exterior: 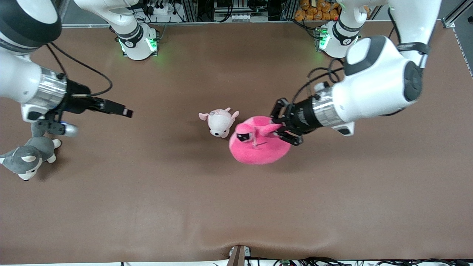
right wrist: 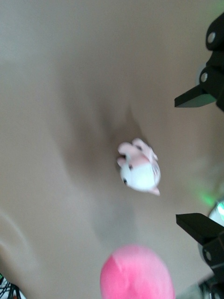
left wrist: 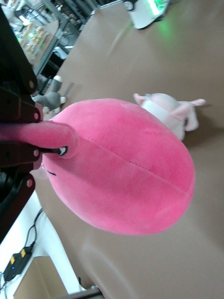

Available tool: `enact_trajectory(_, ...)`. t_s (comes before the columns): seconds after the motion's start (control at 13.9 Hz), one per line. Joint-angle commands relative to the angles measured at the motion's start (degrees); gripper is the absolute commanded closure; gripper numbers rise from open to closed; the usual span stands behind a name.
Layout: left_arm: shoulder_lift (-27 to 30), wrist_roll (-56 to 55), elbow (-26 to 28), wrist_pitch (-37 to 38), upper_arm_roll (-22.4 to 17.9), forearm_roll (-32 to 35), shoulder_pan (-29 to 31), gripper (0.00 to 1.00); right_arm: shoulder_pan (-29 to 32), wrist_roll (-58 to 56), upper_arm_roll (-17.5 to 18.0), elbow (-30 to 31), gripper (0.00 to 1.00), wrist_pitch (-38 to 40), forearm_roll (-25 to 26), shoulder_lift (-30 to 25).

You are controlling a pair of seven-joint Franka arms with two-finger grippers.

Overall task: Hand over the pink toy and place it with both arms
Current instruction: 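Lift the pink plush with the left gripper while the right gripper reaches toward it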

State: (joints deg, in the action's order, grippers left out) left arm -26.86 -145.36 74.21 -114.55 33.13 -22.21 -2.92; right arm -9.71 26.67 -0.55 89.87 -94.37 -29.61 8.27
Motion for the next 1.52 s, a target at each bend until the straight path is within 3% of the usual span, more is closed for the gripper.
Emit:
enact_trajectory(0.0, -0.5, -4.0, -0.8, -4.0, 0.0, -0.9, -2.9, 1.0, -2.1, 8.7, -0.3, -1.3, 0.0, -1.9, -6.8, 2.4)
enact_trajectory(0.22, -1.2, -6.7, -0.7, -7.1, -0.1, -0.9, -5.5, 1.0, -2.3, 16.2, -0.3, -1.4, 0.0, -6.3, -15.6, 4.6)
enact_trajectory(0.43, -1.8, -8.6, -0.6, -8.0, -0.1, -0.9, -6.7, 1.0, -1.7, 20.6, -0.4, -1.4, 0.0, -7.1, -29.8, 6.8)
enact_trajectory(0.65, -2.3, -9.4, -0.6, -9.0, -0.1, -0.9, -7.8, 1.0, -2.4, 25.3, -0.4, -1.2, 0.0, -9.5, -36.8, 7.8)
enact_trajectory(1.37, -2.8, -9.7, -0.6, -9.6, -0.2, -0.9, -8.9, 1.0, -9.4, 29.5, -0.4, -0.7, 0.0, -14.3, -40.9, 12.3)
enact_trajectory(1.44, -2.9, -9.8, -0.6, -9.6, -0.1, -0.9, -8.9, 1.0, -9.4, 29.5, -0.4, -0.7, 0.07, -14.3, -40.9, 12.6)
